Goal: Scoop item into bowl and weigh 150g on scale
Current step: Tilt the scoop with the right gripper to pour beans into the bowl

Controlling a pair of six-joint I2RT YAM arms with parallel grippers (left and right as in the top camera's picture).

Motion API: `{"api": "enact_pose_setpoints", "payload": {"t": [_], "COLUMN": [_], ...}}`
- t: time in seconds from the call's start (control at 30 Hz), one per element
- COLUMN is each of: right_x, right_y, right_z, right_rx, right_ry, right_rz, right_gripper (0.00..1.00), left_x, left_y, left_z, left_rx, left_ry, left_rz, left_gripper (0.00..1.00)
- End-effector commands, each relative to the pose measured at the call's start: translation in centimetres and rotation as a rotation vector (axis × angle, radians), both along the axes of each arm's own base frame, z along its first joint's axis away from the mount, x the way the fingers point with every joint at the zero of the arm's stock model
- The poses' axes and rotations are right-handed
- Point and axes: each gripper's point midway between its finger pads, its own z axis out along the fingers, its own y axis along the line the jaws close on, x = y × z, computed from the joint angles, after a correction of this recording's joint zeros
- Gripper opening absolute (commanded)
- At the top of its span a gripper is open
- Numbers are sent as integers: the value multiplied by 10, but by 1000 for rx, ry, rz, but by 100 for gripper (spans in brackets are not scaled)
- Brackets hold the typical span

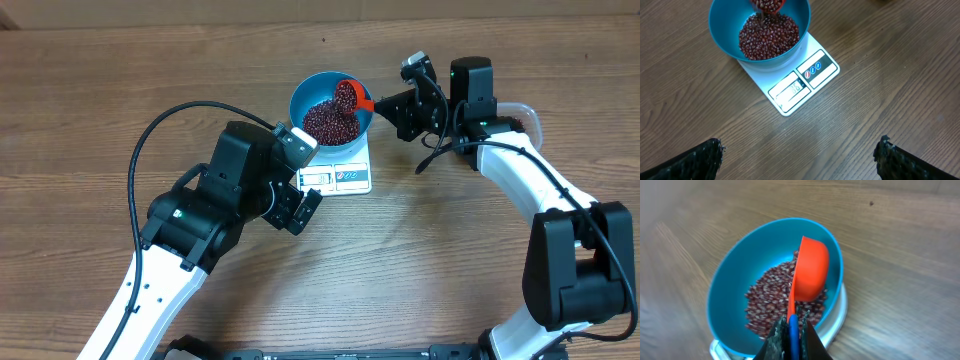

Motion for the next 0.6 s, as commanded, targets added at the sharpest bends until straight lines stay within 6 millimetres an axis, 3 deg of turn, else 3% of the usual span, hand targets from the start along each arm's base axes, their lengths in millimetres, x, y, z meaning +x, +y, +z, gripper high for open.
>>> {"api": "enact_pose_setpoints", "payload": {"t": [0.0,0.23,0.57], "right_x": [4,-10,-11], "right_y": [-1,15,15], "right_z": [0,10,11], "right_rx": [-100,-108,-222], "right_ry": [-137,-294,-477], "right_rz": [84,288,408], "right_gripper": [4,4,4], "left_x": [0,0,0], "left_y": [1,1,1], "left_z": [-1,-1,-1], "left_rx": [11,11,11], "left_ry": [-5,-5,-5], "left_rz": [-11,-11,-11], "left_gripper": [100,100,100]}}
